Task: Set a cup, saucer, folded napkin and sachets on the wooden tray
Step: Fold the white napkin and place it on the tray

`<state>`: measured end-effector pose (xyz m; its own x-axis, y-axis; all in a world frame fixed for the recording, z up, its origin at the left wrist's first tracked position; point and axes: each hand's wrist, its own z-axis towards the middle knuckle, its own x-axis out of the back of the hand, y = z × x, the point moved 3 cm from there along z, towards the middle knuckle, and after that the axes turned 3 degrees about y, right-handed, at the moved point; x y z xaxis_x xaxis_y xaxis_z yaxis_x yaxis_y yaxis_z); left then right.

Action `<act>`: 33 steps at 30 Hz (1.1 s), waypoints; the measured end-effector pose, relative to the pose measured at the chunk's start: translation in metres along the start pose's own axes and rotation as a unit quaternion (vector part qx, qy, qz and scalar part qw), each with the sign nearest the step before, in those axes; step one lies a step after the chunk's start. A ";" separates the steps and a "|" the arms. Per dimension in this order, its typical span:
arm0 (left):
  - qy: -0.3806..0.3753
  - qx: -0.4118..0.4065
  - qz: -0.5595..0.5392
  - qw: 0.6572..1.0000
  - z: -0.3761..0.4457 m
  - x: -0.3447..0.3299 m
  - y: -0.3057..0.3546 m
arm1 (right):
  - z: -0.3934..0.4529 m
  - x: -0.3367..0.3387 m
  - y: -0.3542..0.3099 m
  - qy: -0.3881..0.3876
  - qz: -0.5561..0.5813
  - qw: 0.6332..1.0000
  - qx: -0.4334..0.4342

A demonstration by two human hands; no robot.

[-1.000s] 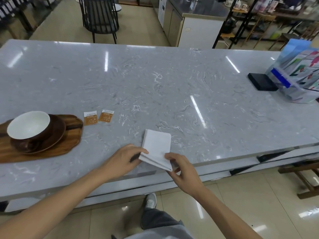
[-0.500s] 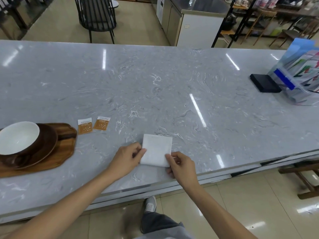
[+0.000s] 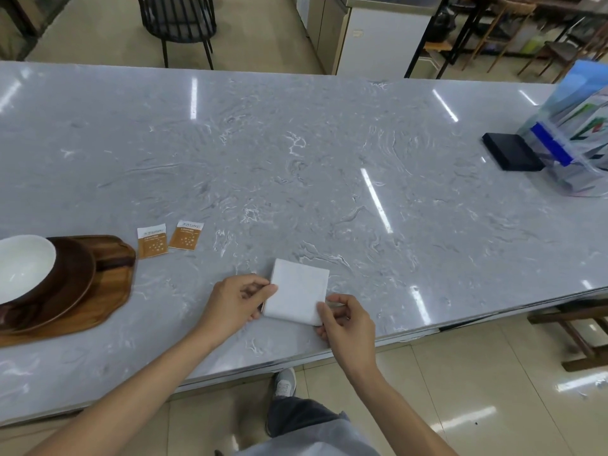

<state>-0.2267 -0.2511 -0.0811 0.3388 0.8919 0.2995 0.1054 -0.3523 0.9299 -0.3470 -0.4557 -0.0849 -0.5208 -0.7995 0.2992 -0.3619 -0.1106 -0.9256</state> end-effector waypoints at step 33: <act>-0.108 -0.319 0.482 0.808 -0.009 -0.021 0.005 | 0.007 -0.017 -0.006 -0.096 -0.387 0.819 0.412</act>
<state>-0.2413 -0.2691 -0.0809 0.1380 0.1947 0.9711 -0.7864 -0.5745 0.2269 -0.3306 -0.4459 -0.0862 -0.2214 -0.3708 0.9019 0.1599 -0.9262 -0.3416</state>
